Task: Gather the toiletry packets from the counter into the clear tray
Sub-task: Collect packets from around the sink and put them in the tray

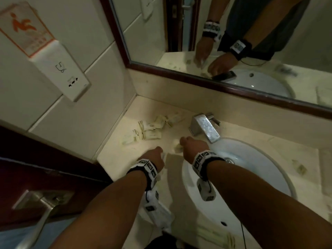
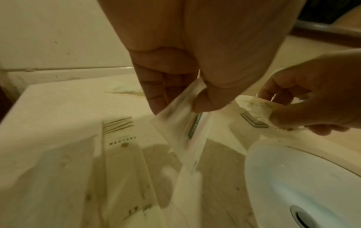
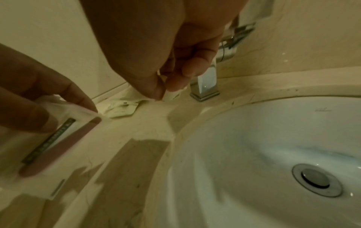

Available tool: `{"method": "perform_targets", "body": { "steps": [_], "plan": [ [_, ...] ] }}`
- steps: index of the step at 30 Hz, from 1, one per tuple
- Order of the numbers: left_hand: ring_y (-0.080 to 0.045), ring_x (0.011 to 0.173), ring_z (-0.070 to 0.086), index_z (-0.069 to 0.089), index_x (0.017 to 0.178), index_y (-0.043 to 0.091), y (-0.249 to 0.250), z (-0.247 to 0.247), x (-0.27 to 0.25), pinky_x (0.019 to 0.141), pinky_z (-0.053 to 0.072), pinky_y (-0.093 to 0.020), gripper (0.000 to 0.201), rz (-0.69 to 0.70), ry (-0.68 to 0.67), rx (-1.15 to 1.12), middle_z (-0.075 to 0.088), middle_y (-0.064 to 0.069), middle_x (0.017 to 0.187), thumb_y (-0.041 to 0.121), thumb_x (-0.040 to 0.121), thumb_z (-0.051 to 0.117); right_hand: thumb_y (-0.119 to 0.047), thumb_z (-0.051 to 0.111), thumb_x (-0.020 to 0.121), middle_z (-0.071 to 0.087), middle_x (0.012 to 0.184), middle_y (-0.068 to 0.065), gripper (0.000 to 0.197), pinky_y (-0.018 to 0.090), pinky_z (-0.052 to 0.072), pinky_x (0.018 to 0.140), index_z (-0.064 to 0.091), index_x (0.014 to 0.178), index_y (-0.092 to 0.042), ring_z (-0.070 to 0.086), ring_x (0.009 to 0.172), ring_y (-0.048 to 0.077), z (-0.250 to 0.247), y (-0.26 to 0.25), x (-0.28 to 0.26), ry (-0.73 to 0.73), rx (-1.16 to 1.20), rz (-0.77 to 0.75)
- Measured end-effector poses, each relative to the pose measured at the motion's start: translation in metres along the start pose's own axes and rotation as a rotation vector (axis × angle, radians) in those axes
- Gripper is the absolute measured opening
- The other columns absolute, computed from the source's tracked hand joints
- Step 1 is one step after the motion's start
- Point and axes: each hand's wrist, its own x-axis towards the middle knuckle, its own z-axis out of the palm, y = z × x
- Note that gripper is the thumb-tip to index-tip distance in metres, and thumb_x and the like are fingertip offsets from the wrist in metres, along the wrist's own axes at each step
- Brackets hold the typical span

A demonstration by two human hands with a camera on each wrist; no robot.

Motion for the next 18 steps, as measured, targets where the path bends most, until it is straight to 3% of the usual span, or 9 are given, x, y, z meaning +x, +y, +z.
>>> {"method": "perform_targets", "body": {
  "steps": [4, 9, 18],
  "plan": [
    [-0.027, 0.111, 0.062, 0.045, 0.137, 0.026, 0.010, -0.007, -0.021, 0.087, 0.047, -0.029, 0.041, 0.036, 0.063, 0.024, 0.061, -0.007, 0.129, 0.036, 0.098, 0.050, -0.020, 0.048, 0.094, 0.062, 0.116, 0.007, 0.030, 0.040, 0.055, 0.077, 0.050, 0.124, -0.023, 0.067, 0.095, 0.032, -0.009, 0.011, -0.024, 0.081, 0.014, -0.032],
    [-0.026, 0.103, 0.065, 0.046, 0.136, 0.028, 0.032, -0.003, -0.055, 0.082, 0.050, -0.030, 0.041, 0.077, 0.127, 0.094, 0.066, -0.005, 0.121, 0.040, 0.097, 0.052, -0.022, 0.047, 0.097, 0.063, 0.120, 0.006, 0.032, 0.041, 0.054, 0.079, 0.053, 0.128, -0.023, 0.066, 0.101, 0.030, -0.017, 0.019, -0.062, 0.153, -0.020, -0.038],
    [-0.026, 0.103, 0.065, 0.047, 0.134, 0.031, 0.082, 0.007, -0.092, 0.086, 0.053, -0.036, 0.038, 0.203, 0.145, 0.165, 0.065, -0.004, 0.123, 0.037, 0.096, 0.049, -0.020, 0.050, 0.093, 0.062, 0.107, 0.005, 0.026, 0.037, 0.049, 0.069, 0.054, 0.119, -0.022, 0.066, 0.089, 0.029, -0.022, 0.023, -0.127, 0.196, -0.101, 0.060]
  ]
}}
